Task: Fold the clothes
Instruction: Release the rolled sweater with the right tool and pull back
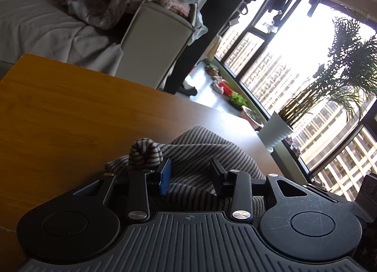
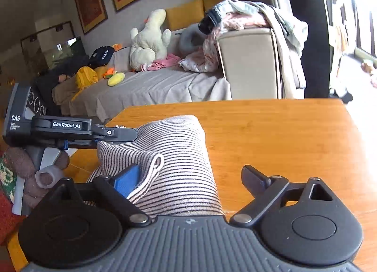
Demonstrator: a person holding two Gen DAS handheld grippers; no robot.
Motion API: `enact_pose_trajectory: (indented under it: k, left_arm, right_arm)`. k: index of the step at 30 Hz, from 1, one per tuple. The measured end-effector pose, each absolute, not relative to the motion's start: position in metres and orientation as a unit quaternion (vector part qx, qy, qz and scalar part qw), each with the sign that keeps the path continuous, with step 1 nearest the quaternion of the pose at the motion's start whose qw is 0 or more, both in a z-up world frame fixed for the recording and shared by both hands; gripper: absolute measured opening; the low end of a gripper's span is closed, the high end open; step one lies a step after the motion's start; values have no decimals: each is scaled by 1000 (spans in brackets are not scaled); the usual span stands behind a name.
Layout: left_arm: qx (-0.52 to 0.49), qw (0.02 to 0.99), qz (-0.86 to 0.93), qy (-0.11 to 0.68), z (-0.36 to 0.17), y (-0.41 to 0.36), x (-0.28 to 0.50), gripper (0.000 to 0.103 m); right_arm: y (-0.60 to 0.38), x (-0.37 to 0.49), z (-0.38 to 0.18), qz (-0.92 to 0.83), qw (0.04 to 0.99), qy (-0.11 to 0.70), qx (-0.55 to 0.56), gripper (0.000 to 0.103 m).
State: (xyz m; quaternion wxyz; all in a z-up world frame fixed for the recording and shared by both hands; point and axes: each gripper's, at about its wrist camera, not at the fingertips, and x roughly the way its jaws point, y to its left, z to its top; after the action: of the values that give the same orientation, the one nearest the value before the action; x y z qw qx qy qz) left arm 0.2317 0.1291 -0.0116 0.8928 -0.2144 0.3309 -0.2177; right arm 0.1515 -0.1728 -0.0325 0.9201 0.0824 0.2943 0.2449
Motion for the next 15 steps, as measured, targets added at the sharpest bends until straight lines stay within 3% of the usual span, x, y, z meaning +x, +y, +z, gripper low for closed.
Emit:
enact_pose_trajectory:
  k: [10,13,15]
  left_arm:
    - [-206,906,-199,312,9,139,214,41]
    - [-202,926,-155,280,27,151,189,69]
    - [-201,933,-133,268,33,158,175,72]
  right_arm:
    - [-189,132,-12,257,936,225,85,96]
    - [-190,129,-9,249,942,215,67,92]
    - [-189,131,-15,249,939,227,69,92]
